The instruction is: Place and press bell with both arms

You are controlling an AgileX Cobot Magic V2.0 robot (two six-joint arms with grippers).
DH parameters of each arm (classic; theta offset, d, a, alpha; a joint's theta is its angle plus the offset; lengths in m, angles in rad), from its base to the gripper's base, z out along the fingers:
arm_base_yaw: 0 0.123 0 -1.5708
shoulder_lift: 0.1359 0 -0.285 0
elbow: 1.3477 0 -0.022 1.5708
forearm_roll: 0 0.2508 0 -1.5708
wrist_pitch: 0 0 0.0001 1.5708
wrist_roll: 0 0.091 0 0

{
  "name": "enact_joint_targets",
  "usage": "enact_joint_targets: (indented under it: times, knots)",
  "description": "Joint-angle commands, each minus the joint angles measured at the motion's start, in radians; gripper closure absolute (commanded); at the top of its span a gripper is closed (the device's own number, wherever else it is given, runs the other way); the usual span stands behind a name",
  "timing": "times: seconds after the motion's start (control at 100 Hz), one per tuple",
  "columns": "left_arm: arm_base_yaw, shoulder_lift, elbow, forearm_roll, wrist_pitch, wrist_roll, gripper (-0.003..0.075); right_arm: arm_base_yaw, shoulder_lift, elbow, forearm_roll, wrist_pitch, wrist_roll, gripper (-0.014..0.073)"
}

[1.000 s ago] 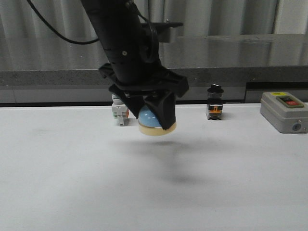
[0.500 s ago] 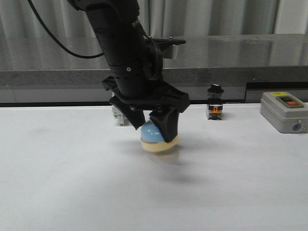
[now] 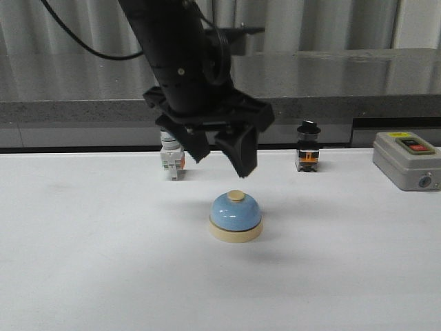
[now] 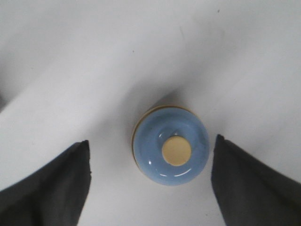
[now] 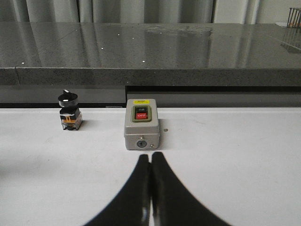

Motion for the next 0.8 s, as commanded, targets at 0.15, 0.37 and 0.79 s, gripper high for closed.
enact_joint_targets:
  times: [0.15,0.37,0.79]
  knots:
    - [0.053,-0.195,-0.028,-0.012,-0.051,-0.097,0.0714,-0.003,-0.013,-0.014,-0.009,-0.076,-0.005,0.0662]
    - [0.162,-0.315,-0.015,-0.012,-0.046,-0.099,0.0741,-0.003,-0.013,-0.014,-0.009,-0.076,-0.005,0.0662]
    - [0.458,-0.587,0.265,-0.012,-0.136,-0.099,0.0741,-0.003,-0.013,-0.014,-0.009,-0.076,-0.005,0.0662]
